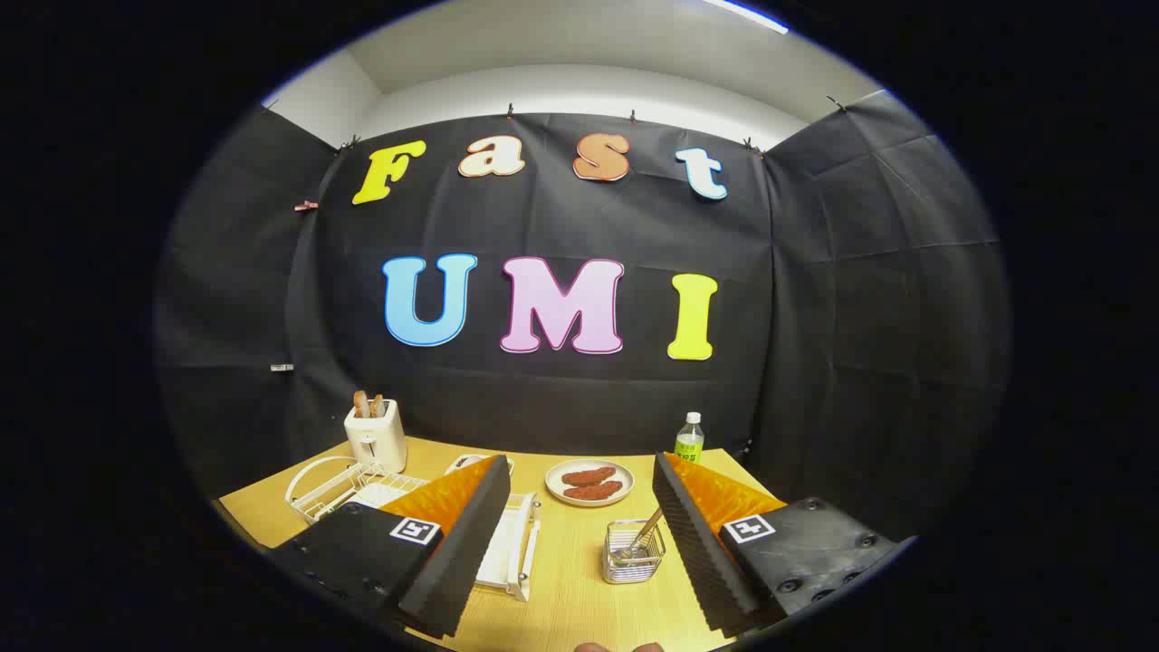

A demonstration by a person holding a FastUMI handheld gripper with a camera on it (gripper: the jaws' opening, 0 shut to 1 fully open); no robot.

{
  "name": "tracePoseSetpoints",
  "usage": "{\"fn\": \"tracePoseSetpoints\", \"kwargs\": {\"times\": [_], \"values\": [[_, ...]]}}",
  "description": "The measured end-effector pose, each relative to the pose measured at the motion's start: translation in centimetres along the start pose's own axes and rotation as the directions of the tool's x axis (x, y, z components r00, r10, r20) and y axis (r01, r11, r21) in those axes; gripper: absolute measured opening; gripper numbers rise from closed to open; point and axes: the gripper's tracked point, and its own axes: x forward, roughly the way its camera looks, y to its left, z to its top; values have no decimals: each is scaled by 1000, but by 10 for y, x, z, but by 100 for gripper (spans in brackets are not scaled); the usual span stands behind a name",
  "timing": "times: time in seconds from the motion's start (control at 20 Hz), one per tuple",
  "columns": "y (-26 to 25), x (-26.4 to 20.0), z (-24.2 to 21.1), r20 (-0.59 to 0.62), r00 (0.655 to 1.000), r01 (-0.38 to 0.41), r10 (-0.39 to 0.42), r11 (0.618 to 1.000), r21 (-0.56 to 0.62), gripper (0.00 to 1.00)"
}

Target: Take the plate from the dish rack, then take the spoon from the basket and place it into the plate.

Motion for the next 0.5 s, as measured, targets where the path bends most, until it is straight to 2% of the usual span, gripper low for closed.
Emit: {"fn": "tracePoseSetpoints", "kwargs": {"times": [0.5], "values": [[8, 0, -4, -39, 999, -4, 4, 1000, -15, 97]]}}
